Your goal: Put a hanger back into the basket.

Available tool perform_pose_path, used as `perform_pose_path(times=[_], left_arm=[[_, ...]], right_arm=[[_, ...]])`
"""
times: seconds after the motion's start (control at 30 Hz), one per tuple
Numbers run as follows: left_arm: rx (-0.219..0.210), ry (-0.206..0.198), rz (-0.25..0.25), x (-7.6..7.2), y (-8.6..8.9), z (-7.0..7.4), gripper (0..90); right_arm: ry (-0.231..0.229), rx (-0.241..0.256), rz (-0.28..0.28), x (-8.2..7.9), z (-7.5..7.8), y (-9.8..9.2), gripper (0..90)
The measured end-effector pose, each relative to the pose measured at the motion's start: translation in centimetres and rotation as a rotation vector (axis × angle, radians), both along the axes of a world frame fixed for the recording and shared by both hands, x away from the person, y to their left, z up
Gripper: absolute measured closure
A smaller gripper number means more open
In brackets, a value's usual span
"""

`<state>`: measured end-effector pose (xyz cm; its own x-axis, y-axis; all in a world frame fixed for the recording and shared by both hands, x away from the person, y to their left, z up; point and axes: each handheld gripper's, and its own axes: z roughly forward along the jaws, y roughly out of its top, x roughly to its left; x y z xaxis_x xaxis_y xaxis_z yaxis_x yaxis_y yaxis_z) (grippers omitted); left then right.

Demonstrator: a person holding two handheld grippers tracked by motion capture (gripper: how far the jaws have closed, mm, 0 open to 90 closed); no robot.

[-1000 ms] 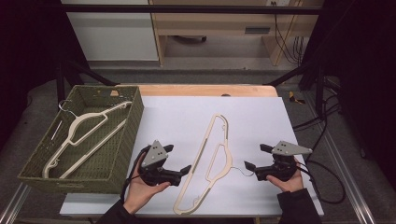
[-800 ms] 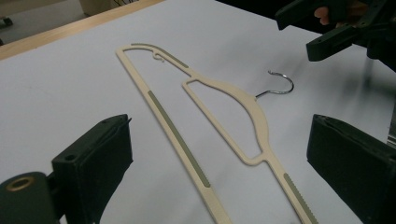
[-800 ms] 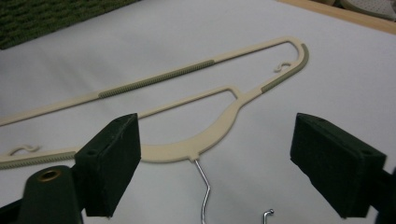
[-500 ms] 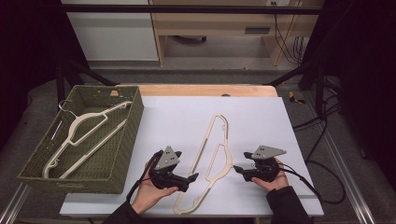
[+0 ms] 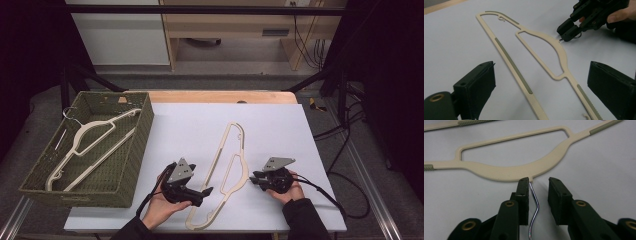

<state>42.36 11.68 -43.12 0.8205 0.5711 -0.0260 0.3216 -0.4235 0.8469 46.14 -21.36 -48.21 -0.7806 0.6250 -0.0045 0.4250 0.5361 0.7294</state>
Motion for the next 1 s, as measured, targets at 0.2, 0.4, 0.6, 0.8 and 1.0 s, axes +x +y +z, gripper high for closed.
perform_pose_path(times=[0.2, 0.4, 0.6, 0.8, 1.0], left_arm=[[-0.014, 0.007, -0.008, 0.0, -0.1, 0.0, 9.7], [-0.005, 0.013, -0.023, 0.2, -1.1, 0.2, 11.1], [0.017, 0.025, -0.055, 0.8, -3.5, 0.3, 13.4], [0.079, 0.042, -0.103, 1.4, -6.8, -0.3, 18.3], [0.152, 0.079, -0.143, 2.2, -9.8, -1.7, 27.0]], right_arm=[[0.018, -0.005, 0.041, 0.1, 0.1, 0.2, 85.3], [0.041, 0.023, 0.071, 0.6, 0.0, -0.2, 88.3], [0.039, 0.006, 0.076, 0.4, 0.3, 0.0, 89.1], [0.045, -0.012, 0.084, 0.2, 0.9, -0.1, 89.2], [0.042, -0.003, 0.086, -0.1, 1.6, -0.3, 89.3]])
